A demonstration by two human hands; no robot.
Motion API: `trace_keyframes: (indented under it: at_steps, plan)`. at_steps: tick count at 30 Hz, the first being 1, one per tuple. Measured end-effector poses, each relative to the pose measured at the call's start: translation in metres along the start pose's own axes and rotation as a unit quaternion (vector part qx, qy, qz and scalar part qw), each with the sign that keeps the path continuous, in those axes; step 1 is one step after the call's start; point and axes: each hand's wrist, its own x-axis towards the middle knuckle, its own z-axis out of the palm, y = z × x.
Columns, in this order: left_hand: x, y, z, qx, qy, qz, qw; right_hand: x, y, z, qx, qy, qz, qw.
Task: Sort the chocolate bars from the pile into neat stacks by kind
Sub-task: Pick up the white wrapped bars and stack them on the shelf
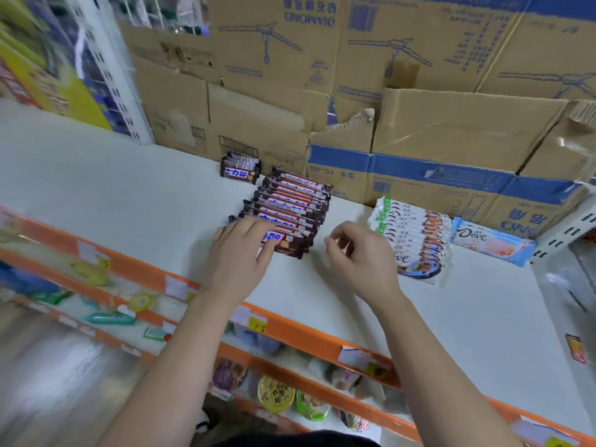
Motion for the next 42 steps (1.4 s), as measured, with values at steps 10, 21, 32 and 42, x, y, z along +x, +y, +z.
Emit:
trace_keyframes:
  at_steps: [10,21,32,42]
  plan:
    - [-0.014,-0.179,-0.094,0.073,0.069,-0.088,0.991,0.065,-0.160,0.139,0.064,-0.060,-0.107,0.990]
    - [-0.028,-0.394,-0.193,0.129,0.068,-0.149,0.978,0.122,-0.339,0.300,0.107,-0.122,-0.137,0.977]
    - [0.020,-0.596,-0.238,0.139,0.060,-0.185,0.971,0.237,-0.469,0.453,0.135,-0.155,-0.152,0.967]
    - [0.097,-0.768,-0.270,0.117,0.045,-0.202,0.971,0.364,-0.556,0.568,0.101,-0.168,-0.149,0.969]
